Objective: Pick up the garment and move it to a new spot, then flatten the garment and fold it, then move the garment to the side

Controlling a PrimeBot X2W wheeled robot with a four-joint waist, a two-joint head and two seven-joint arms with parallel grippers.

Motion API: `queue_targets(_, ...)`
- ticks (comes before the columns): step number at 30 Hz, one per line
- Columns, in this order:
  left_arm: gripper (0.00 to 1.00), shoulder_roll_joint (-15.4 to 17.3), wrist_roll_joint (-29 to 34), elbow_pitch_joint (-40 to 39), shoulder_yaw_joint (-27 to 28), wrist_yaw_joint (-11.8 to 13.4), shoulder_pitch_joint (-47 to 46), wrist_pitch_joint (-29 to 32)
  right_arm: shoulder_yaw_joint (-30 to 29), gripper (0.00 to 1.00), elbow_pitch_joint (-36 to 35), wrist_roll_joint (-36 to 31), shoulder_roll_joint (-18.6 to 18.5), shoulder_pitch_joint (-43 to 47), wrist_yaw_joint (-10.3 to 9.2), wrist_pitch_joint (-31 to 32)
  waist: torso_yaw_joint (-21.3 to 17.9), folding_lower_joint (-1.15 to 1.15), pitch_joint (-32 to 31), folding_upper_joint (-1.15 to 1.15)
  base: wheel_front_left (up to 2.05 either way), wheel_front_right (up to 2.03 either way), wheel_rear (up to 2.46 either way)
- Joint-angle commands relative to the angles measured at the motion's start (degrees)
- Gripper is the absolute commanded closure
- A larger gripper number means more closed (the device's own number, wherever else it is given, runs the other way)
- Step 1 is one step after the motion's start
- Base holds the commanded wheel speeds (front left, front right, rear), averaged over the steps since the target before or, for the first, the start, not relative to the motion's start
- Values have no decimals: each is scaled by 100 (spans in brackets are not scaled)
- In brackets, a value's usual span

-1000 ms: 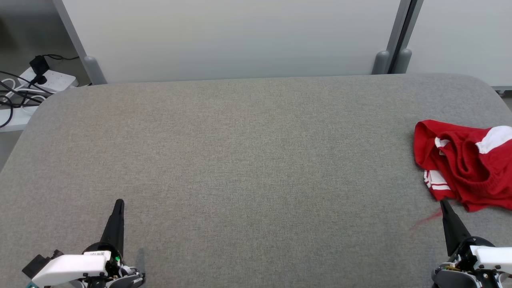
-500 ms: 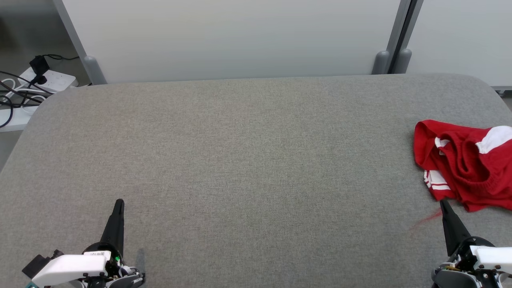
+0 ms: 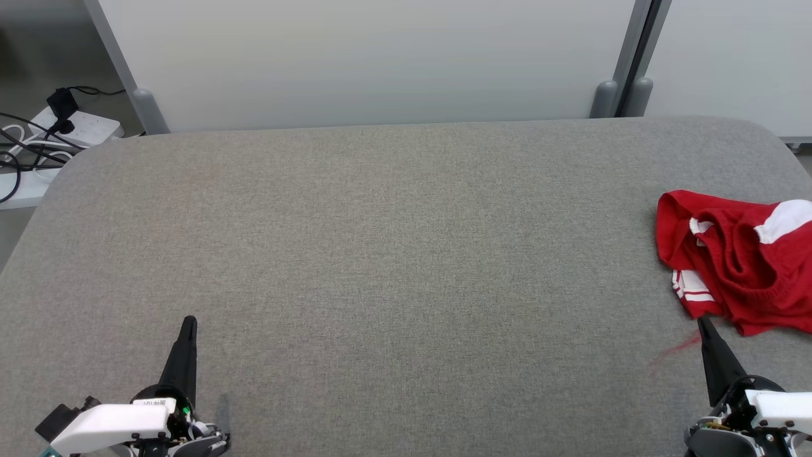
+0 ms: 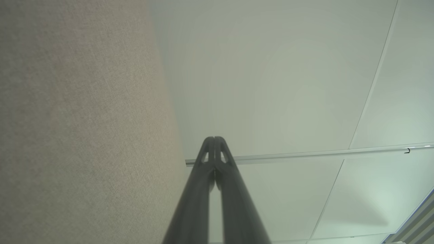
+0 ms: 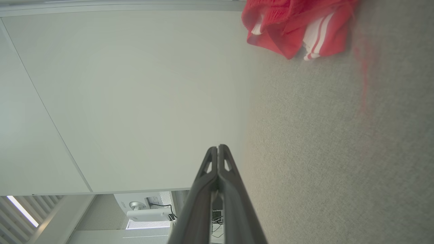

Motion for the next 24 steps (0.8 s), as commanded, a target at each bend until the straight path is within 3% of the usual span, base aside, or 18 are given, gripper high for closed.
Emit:
queue_targets(1, 100, 45, -26, -132, 185, -47, -324, 36, 83, 100, -152, -43, -65, -258, 26, 41, 0, 0, 0, 0, 0, 0, 0)
queue_targets(24, 100, 45, -27, -132, 185, -47, -324, 36, 79, 100, -152, -46, -63, -259, 26, 44, 0, 0, 0, 0, 0, 0, 0)
